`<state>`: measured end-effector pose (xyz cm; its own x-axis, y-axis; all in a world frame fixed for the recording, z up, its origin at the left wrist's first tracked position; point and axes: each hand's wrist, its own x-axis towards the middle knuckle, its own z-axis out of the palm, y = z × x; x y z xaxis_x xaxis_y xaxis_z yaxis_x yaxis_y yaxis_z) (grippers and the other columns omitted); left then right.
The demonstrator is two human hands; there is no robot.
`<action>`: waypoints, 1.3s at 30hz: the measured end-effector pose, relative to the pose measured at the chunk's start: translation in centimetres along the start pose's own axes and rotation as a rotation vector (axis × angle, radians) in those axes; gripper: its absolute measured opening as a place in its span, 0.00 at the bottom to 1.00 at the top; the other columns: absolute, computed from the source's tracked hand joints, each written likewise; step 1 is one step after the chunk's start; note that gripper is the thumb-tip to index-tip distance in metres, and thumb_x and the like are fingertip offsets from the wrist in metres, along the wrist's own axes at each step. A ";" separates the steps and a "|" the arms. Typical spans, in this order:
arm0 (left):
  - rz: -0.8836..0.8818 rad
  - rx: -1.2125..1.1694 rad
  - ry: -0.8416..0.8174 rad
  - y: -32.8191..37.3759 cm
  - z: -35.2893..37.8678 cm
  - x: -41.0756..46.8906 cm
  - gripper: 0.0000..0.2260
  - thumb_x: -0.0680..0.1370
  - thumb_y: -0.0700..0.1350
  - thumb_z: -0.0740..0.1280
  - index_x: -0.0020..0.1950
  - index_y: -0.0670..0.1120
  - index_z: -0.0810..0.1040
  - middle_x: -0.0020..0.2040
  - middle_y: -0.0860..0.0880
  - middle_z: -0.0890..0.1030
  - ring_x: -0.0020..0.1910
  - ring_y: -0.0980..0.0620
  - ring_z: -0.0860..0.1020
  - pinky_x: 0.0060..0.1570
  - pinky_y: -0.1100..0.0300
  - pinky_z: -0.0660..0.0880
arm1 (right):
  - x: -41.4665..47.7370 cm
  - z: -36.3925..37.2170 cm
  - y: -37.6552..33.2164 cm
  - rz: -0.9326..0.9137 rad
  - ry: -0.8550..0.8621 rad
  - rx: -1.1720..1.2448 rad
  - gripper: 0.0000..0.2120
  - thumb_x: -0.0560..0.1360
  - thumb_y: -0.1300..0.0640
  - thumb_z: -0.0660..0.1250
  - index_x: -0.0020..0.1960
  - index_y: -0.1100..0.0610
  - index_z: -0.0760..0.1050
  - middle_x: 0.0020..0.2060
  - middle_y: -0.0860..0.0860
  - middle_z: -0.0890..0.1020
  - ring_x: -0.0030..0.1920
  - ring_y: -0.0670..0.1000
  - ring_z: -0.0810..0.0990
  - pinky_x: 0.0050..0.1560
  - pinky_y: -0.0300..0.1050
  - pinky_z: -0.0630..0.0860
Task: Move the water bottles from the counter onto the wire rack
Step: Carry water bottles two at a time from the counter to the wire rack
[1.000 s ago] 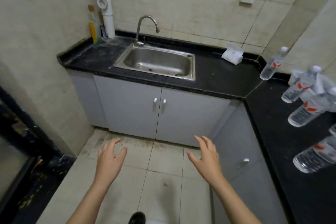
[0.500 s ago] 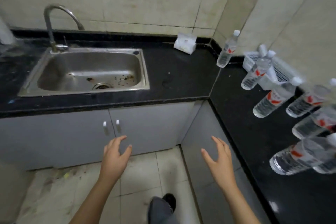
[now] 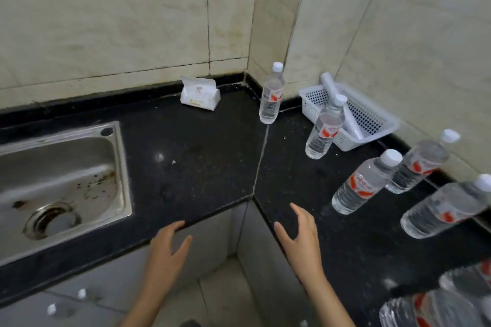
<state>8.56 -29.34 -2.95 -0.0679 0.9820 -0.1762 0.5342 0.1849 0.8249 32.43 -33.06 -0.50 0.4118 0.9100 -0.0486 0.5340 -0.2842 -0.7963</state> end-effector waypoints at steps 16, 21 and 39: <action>0.241 -0.171 -0.296 15.2 11.2 27.0 0.29 0.72 0.42 0.70 0.70 0.47 0.63 0.67 0.45 0.69 0.65 0.46 0.68 0.65 0.49 0.67 | 23.6 -4.8 -2.4 0.277 0.489 0.127 0.36 0.68 0.59 0.72 0.71 0.57 0.58 0.66 0.57 0.67 0.65 0.54 0.68 0.67 0.52 0.67; 0.414 -0.127 -0.237 20.7 14.0 31.3 0.35 0.68 0.43 0.73 0.71 0.44 0.60 0.70 0.42 0.65 0.69 0.44 0.64 0.69 0.50 0.61 | 28.8 -6.2 -2.1 0.314 0.583 0.280 0.41 0.65 0.59 0.75 0.71 0.56 0.56 0.66 0.56 0.69 0.64 0.54 0.71 0.66 0.56 0.69; 0.537 -0.067 -0.347 28.6 22.2 36.4 0.24 0.66 0.44 0.72 0.60 0.48 0.69 0.55 0.48 0.74 0.53 0.46 0.73 0.52 0.52 0.72 | 32.7 -6.2 -0.9 0.254 0.611 0.244 0.19 0.64 0.52 0.73 0.50 0.52 0.69 0.49 0.55 0.78 0.48 0.52 0.79 0.54 0.55 0.77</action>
<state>40.12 10.86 2.33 0.4767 0.8712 0.1170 0.3632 -0.3165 0.8763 50.01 -4.96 2.37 0.8809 0.4716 0.0394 0.2148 -0.3242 -0.9213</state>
